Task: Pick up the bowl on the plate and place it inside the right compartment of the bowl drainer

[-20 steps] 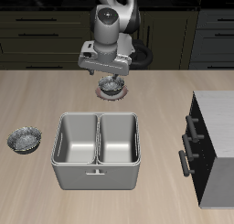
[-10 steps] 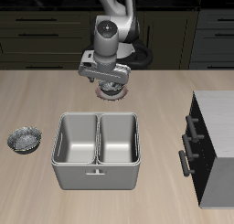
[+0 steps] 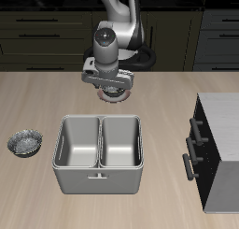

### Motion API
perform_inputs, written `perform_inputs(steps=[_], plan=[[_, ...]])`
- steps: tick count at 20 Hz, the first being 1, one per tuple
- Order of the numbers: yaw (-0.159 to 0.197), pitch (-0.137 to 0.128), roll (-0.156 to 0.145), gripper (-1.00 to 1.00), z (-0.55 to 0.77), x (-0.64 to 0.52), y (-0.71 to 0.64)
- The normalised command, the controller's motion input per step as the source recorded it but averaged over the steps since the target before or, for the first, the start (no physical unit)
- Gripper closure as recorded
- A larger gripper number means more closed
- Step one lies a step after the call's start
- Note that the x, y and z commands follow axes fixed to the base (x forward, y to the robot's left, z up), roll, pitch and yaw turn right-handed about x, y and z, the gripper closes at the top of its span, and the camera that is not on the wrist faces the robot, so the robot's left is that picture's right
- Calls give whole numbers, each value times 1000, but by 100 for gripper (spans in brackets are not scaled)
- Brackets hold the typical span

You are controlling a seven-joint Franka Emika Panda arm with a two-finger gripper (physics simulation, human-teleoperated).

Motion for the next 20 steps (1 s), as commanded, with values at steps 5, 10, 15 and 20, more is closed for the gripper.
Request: perform_inputs(steps=[5, 10, 15, 20], plan=[[-29, -25, 10, 100, 122, 6, -15], [-5, -11, 3, 100, 58, 31, 2], [9, -24, 2, 100, 107, 20, 18], [31, -35, 5, 100, 262, 24, 59]])
